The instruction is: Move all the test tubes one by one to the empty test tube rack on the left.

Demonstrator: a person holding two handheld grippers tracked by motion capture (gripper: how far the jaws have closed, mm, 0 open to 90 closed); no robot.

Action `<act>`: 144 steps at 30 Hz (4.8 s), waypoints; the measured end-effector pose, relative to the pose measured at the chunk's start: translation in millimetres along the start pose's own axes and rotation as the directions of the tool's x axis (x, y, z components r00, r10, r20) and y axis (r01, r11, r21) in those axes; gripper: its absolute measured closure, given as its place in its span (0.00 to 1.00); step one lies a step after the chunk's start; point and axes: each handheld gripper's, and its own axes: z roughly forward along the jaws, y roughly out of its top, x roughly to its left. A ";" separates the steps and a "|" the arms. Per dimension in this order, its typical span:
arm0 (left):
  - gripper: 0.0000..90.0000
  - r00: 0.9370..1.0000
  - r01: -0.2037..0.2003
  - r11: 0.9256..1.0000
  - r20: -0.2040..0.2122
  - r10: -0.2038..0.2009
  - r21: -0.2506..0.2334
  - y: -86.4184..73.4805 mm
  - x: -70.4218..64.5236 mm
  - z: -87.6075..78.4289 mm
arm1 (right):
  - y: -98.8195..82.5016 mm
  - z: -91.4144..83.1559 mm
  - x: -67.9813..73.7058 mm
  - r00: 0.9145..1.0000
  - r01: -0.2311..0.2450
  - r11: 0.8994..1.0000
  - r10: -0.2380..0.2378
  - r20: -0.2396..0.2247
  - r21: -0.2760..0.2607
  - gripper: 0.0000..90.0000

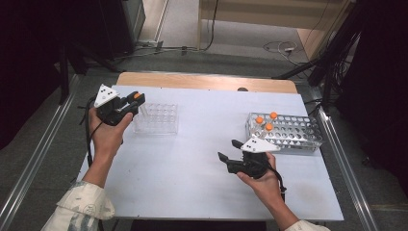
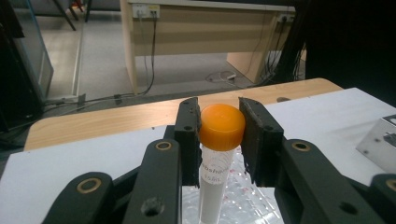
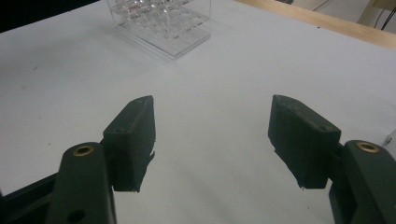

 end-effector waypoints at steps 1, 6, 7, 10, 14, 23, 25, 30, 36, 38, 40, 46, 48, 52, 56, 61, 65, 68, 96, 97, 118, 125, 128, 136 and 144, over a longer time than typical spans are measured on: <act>0.79 1.000 -0.003 1.000 -0.009 0.003 0.000 -0.5 1.1 0.9 | 0.0 0.0 0.1 1.000 0.000 1.000 0.000 0.000 0.000 0.34; 0.79 1.000 -0.008 1.000 -0.030 0.008 0.011 -3.6 6.0 4.2 | -0.1 -0.5 0.2 1.000 -0.001 1.000 0.001 0.000 0.000 0.34; 0.79 0.999 -0.008 1.000 -0.033 0.008 0.012 -4.2 6.4 4.9 | -0.3 -0.5 0.0 1.000 0.000 1.000 0.000 0.000 0.000 0.34; 0.79 0.999 -0.022 0.999 -0.041 0.023 0.026 -6.4 6.9 7.2 | -0.6 -0.5 -0.5 1.000 0.001 1.000 -0.001 -0.001 -0.001 0.34; 0.79 0.998 -0.039 0.998 -0.046 0.042 0.050 -13.8 5.3 11.3 | -0.8 -0.3 0.1 1.000 -0.004 1.000 0.004 -0.001 0.004 0.34; 0.78 0.997 -0.048 0.993 -0.057 0.054 0.106 -31.2 7.6 17.1 | -1.1 -0.6 -0.4 1.000 -0.005 1.000 0.005 0.000 0.004 0.34; 0.77 0.997 -0.051 0.993 -0.059 0.057 0.103 -31.7 7.6 16.9 | -1.2 -0.4 -0.1 1.000 -0.006 1.000 0.006 -0.001 0.006 0.34; 0.74 0.996 -0.053 0.993 -0.063 0.059 0.102 -31.6 7.8 17.0 | -1.8 0.7 -0.7 1.000 -0.003 1.000 0.003 -0.001 0.010 0.34; 0.68 0.997 -0.047 0.994 -0.056 0.052 0.096 -30.7 6.2 16.0 | -2.1 0.8 -0.6 1.000 -0.004 1.000 0.004 -0.002 0.010 0.34; 0.64 0.998 -0.041 0.996 -0.050 0.045 0.085 -29.7 5.0 15.3 | -2.0 0.5 -0.7 1.000 -0.006 1.000 0.006 -0.001 0.009 0.34; 0.60 0.998 -0.035 0.996 -0.045 0.039 0.076 -28.7 3.8 14.3 | -1.9 0.0 -1.1 1.000 -0.008 1.000 0.008 -0.002 0.006 0.34; 0.49 1.000 -0.008 0.998 -0.028 0.010 0.062 -24.2 -1.1 9.0 | -1.6 -2.3 -2.1 1.000 -0.012 1.000 0.012 0.004 0.001 0.34; 0.43 1.000 0.011 0.998 -0.009 -0.010 0.057 -22.7 -2.9 7.3 | -1.6 -2.9 -2.6 1.000 -0.012 1.000 0.012 0.005 -0.001 0.34; 0.34 1.000 0.000 0.998 0.007 -0.001 0.061 -21.9 -10.2 4.3 | -1.8 -4.6 -3.4 1.000 -0.017 1.000 0.017 0.009 -0.002 0.34; 0.29 1.000 -0.002 0.998 0.031 0.000 0.064 -22.7 -18.6 0.9 | -2.0 -7.6 -6.3 1.000 -0.022 1.000 0.022 0.019 -0.009 0.34; 0.27 0.998 -0.012 0.998 0.057 0.008 0.068 -24.2 -28.6 -3.0 | -2.8 -13.0 -10.1 0.999 -0.025 1.000 0.026 0.030 -0.018 0.34; 0.25 0.997 -0.019 0.997 0.073 0.014 0.073 -24.7 -35.8 -5.3 | -3.9 -18.2 -13.8 0.999 -0.033 0.999 0.034 0.041 -0.022 0.34; 0.24 0.996 -0.022 0.997 0.086 0.016 0.071 -25.7 -40.5 -7.0 | -4.5 -22.7 -16.9 0.998 -0.040 0.999 0.042 0.045 -0.029 0.33; 0.20 0.983 -0.080 0.989 0.175 0.057 0.128 -45.9 -76.6 -4.9 | -18.2 -55.7 -50.5 0.980 -0.092 0.994 0.101 0.171 -0.064 0.31; 0.20 0.982 -0.080 0.989 0.178 0.056 0.128 -46.0 -77.3 -4.8 | -18.4 -56.0 -51.0 0.979 -0.089 0.994 0.099 0.180 -0.063 0.31; 0.19 0.976 -0.086 0.985 0.209 0.054 0.149 -52.7 -84.6 0.1 | -23.2 -36.6 -91.4 0.930 -0.142 0.986 0.165 0.328 -0.092 0.40; 0.19 0.974 -0.095 0.983 0.220 0.058 0.158 -54.7 -87.3 1.8 | -23.3 -29.2 -94.9 0.929 -0.148 0.984 0.174 0.327 -0.103 0.46; 0.19 0.974 -0.092 0.983 0.221 0.055 0.160 -55.3 -87.8 2.1 | -24.0 -27.2 -95.8 0.931 -0.149 0.984 0.173 0.322 -0.099 0.52; 0.19 0.973 -0.089 0.983 0.224 0.051 0.162 -55.8 -87.8 2.3 | -25.3 -22.8 -97.7 0.936 -0.152 0.984 0.172 0.308 -0.090 0.71; 0.19 0.972 -0.094 0.981 0.227 0.054 0.167 -57.4 -88.9 2.9 | -23.4 -27.2 -97.9 0.934 -0.145 0.984 0.172 0.313 -0.107 0.79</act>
